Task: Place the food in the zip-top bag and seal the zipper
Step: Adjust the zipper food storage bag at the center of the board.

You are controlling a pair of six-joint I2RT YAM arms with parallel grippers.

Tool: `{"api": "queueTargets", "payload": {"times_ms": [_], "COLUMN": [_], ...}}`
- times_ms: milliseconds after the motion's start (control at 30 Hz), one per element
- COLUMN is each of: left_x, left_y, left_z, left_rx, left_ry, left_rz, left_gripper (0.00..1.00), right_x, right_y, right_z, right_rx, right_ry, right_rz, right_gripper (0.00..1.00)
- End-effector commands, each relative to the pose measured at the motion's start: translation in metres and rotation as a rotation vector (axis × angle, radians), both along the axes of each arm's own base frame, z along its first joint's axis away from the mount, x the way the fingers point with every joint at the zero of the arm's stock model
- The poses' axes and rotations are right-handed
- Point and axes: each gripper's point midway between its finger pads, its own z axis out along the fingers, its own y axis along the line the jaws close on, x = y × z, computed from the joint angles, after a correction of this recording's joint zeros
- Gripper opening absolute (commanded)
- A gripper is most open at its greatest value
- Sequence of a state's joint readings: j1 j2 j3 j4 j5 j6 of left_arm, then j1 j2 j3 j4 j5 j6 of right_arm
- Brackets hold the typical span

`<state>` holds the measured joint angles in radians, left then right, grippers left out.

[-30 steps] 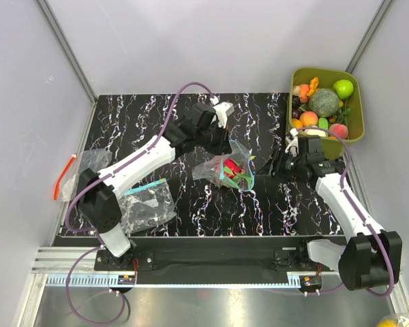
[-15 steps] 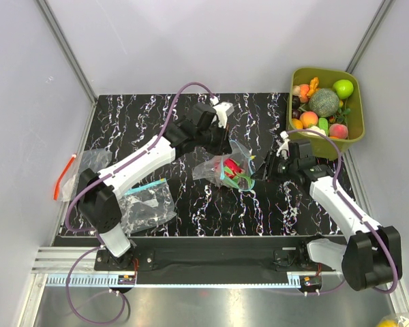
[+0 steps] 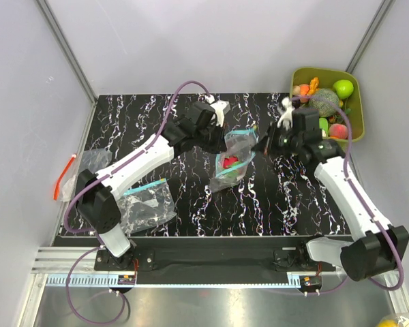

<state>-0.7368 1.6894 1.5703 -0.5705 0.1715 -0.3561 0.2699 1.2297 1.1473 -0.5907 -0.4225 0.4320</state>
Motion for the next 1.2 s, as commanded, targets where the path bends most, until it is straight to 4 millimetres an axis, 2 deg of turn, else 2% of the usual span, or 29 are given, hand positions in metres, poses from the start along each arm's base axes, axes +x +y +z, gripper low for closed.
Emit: {"api": "queueTargets", "payload": {"times_ms": [0,67,133,267,333,400,467,500,600,667,733,767,800,867,900,1000,1067,1100,1133,1167], "left_x": [0.007,0.004,0.010,0.024,0.030,0.027,0.025,0.027,0.029,0.030,0.034,0.035,0.037,0.038,0.038,0.040,0.040,0.041,0.041,0.042], "left_y": [0.009,0.010,0.019,0.059,0.066,0.062,0.052,0.050,0.045,0.043,0.046,0.046,0.047,0.048,0.049,0.050,0.051,0.051,0.052,0.053], "left_z": [0.034,0.036,0.038,0.059,0.076,0.080,0.072,0.060,0.044,0.035,0.034,0.034,0.034,0.039,0.035,0.036,0.037,0.038,0.037,0.038], "left_rx": [-0.032,-0.035,-0.008,0.062,0.057,0.049,0.067,0.088,0.101,0.105,0.117,0.118,0.123,0.107,0.105,0.086,0.083,0.082,0.087,0.084], "left_ry": [-0.069,-0.064,-0.090,-0.155,-0.191,-0.187,-0.179,-0.164,-0.143,-0.140,-0.151,-0.158,-0.166,-0.187,-0.183,-0.201,-0.210,-0.213,-0.213,-0.217], "left_rz": [0.051,0.048,0.091,0.233,0.283,0.267,0.238,0.228,0.215,0.213,0.231,0.235,0.241,0.250,0.254,0.276,0.282,0.284,0.287,0.290], "left_gripper": [0.00,0.00,0.00,0.00,0.00,0.00,0.00,0.00,0.00,0.00,0.00,0.00,0.00,0.00,0.00,0.00,0.00,0.00,0.00,0.00], "right_x": [0.006,0.009,0.014,0.023,0.027,0.032,0.035,0.037,0.043,0.047,0.054,0.056,0.057,0.059,0.059,0.065,0.068,0.073,0.075,0.081], "right_y": [0.018,0.020,0.016,-0.003,-0.007,-0.011,-0.012,-0.012,-0.012,-0.012,-0.010,-0.010,-0.009,-0.010,-0.012,-0.024,-0.038,-0.044,-0.049,-0.063], "right_z": [0.085,0.093,0.088,0.047,0.032,0.022,0.023,0.027,0.035,0.034,0.031,0.029,0.026,0.028,0.034,0.055,0.063,0.077,0.081,0.090], "right_rx": [0.081,0.089,0.055,-0.053,-0.080,-0.107,-0.112,-0.108,-0.107,-0.117,-0.124,-0.129,-0.129,-0.126,-0.127,-0.165,-0.211,-0.218,-0.226,-0.226], "right_ry": [-0.168,-0.179,-0.177,-0.118,-0.089,-0.070,-0.078,-0.090,-0.113,-0.109,-0.100,-0.097,-0.088,-0.112,-0.133,-0.201,-0.214,-0.244,-0.251,-0.263], "right_rz": [0.064,0.067,0.045,-0.052,-0.074,-0.097,-0.109,-0.113,-0.121,-0.119,-0.115,-0.114,-0.115,-0.127,-0.137,-0.180,-0.227,-0.245,-0.261,-0.303], "right_gripper": [0.00,0.00,0.00,0.00,0.00,0.00,0.00,0.00,0.00,0.05,0.13,0.28,0.39,0.49,0.54,0.60,0.60,0.60,0.59,0.58]}}
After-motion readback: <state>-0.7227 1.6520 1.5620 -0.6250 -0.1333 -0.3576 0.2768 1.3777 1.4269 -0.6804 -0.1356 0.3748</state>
